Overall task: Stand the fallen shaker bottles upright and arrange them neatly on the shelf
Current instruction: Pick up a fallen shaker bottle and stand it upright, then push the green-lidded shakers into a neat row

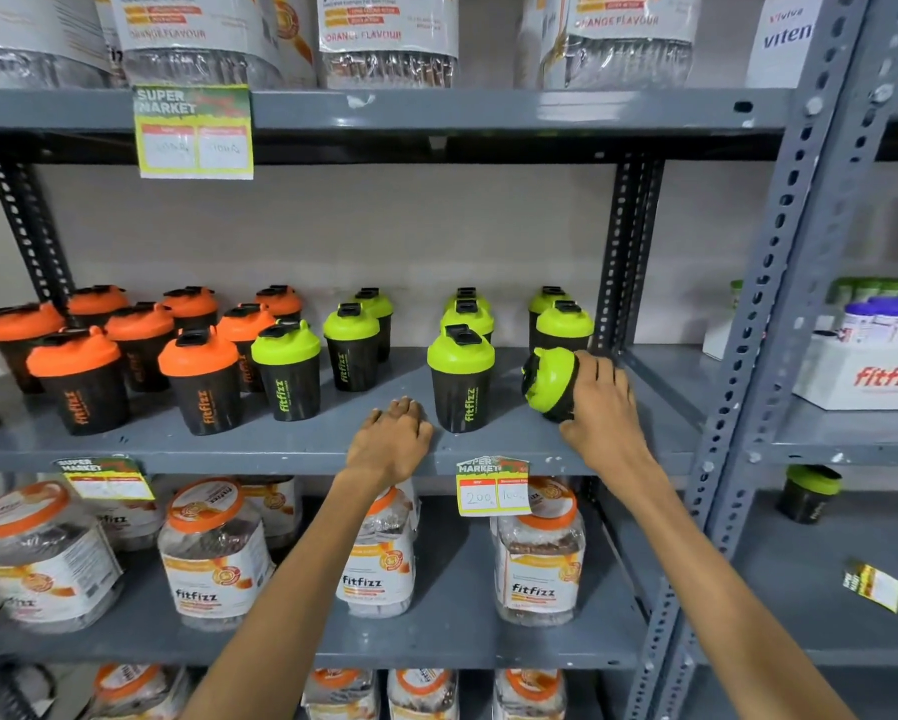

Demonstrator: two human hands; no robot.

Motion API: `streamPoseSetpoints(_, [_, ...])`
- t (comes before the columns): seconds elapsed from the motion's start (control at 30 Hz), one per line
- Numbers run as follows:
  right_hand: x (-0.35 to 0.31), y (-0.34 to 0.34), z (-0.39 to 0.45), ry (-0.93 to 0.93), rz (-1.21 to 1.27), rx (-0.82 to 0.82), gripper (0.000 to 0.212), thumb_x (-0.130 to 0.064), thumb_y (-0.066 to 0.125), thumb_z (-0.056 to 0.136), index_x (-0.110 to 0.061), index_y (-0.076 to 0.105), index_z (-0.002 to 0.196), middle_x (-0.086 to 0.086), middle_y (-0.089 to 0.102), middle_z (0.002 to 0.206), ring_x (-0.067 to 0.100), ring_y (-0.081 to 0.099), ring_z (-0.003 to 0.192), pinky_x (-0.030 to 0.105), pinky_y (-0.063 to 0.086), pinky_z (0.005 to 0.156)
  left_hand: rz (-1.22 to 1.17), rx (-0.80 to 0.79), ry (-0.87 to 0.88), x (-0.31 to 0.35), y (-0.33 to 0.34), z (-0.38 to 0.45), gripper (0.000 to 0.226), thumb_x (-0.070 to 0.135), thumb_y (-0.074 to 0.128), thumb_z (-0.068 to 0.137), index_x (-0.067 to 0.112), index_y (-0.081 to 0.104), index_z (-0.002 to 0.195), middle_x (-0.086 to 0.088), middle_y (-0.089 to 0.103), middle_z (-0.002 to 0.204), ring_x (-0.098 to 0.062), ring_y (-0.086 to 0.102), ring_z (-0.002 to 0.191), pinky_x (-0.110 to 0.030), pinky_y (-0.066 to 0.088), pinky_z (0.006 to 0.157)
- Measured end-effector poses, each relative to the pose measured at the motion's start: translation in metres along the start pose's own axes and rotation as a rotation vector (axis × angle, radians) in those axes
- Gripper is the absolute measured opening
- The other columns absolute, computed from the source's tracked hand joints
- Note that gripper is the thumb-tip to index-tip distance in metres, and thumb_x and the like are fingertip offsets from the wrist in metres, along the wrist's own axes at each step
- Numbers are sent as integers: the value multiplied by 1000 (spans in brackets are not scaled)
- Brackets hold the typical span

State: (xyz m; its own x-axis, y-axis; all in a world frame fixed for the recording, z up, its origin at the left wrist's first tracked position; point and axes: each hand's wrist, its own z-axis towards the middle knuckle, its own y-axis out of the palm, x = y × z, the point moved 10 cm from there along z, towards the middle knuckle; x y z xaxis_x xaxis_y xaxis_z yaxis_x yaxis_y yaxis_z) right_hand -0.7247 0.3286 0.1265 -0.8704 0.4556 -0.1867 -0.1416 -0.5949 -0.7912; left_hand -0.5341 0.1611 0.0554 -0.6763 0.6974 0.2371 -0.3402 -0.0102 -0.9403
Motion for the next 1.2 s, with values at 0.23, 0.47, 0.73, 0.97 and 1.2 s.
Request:
streamPoseSetpoints(0.23, [25,-12,5,217,677,166,82,-15,81,65,-8,37,134,15,51,131,30,49,122,26,40,93,0,12,-2,0,0,-1,48,32,25,102,10,45,140,-13,43,153,-27,38,143,-44,21,121])
streamPoseSetpoints(0.47, [40,20,1,385,761,95,65,-24,79,68,-6,44,120,17,60,118,33,59,110,30,47,81,14,37,-5,-1,1,2,49,32,25,103,9,42,143,-13,39,156,-25,35,146,-42,20,122])
streamPoseSetpoints(0.73, [41,17,-16,342,766,160,95,-26,82,75,-6,26,148,16,45,146,31,45,134,38,41,107,26,318,-94,3,-19,-18,56,29,31,104,6,25,154,-12,27,163,-24,21,153,-45,6,127])
streamPoseSetpoints(0.97, [21,13,-55,361,657,358,93,-21,73,84,-12,12,154,15,28,155,32,33,142,42,39,109,-527,703,-150,76,-27,-61,77,40,44,101,10,4,158,-6,8,168,-18,7,155,-32,11,125])
streamPoseSetpoints(1.2, [7,22,-33,422,497,257,104,-23,72,85,4,-1,153,25,18,159,36,19,148,40,22,120,-766,579,-471,89,-11,-25,105,29,68,90,-5,-8,154,-21,2,166,-36,5,154,-43,15,126])
